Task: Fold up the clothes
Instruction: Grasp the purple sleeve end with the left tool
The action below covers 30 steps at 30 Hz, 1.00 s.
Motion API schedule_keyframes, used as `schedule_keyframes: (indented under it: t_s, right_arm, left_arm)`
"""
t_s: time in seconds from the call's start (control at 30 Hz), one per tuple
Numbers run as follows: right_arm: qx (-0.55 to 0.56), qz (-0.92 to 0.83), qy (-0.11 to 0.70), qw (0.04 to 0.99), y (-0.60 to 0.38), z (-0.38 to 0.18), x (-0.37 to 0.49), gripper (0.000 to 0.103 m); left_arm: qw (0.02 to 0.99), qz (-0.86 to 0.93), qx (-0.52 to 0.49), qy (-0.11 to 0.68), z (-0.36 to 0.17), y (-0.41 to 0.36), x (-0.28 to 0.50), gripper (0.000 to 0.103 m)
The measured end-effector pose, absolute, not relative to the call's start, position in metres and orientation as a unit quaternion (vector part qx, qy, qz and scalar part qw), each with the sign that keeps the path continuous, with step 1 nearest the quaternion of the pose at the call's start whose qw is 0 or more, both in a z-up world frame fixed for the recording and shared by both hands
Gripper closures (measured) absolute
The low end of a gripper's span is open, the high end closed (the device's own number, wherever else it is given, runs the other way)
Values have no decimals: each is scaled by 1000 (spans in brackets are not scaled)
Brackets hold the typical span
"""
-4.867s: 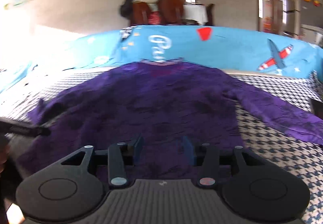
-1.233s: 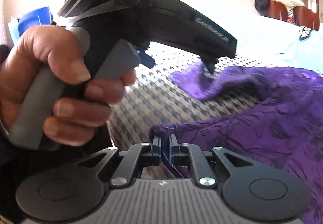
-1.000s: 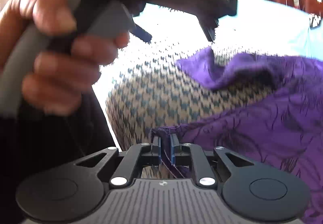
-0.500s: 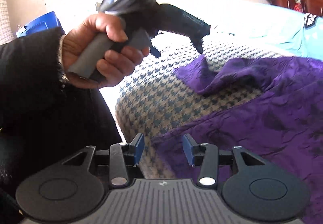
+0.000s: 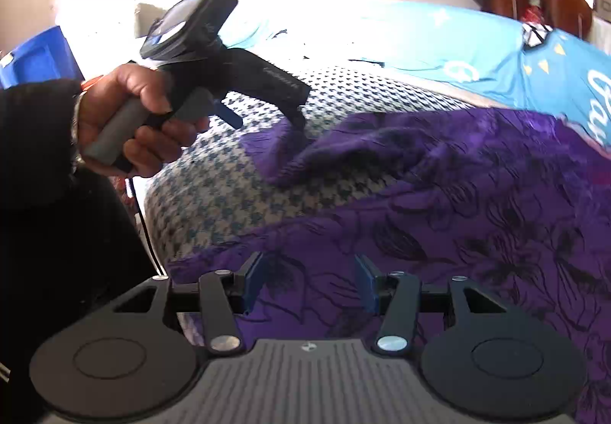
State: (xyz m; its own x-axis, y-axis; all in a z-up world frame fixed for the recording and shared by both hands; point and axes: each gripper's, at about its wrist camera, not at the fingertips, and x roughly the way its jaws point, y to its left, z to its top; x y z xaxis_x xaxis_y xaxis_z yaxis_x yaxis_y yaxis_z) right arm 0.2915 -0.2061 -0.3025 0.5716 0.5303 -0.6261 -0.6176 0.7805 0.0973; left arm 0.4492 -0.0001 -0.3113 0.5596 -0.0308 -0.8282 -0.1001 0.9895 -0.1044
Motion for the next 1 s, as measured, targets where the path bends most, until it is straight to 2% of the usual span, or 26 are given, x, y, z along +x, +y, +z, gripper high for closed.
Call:
schedule_keyframes:
  t_s: [0.13,0.2,0.27,0.33,0.37,0.43,0.47,0.67,0.87,1.0]
  right_arm:
    - [-41,317,337,886,-211,-310,297,52]
    - [-46,318,331,887,-210,-309,297,52]
    - [-45,319,327,889,-211,-309,298,52]
    - [-42,317,324,890,-210,-309,301,52]
    - [-41,316,323,891,-210,-309,302,52]
    - [-42,312,320,894,-210,-309,303,52]
    - [-43,310,319,895,-210,-309,304,52]
    - [-30,295,317,901,-214,-309,310,52]
    - [-18,280,314,907,-220,-309,315,52]
    - [-10,269,314,910,-224,-310,319,52]
  left_arm:
    - [872,25,-55,485,-321,-8,458,31]
    - [873,26,-46,485,-324,-13,461,32]
    - [874,24,-33,484,-325,-19,463,49]
    - [875,26,-20,484,-327,-24,463,60]
    - [877,27,-14,480,-326,-27,463,71]
    - [882,30,-5,470,-324,-30,462,85]
    - [885,32,-1,465,-323,-31,462,89]
    - [898,62,37,434,-315,-37,460,93]
    - [928,152,106,323,-283,-35,469,93]
    - [928,194,103,302,-270,-18,496,93]
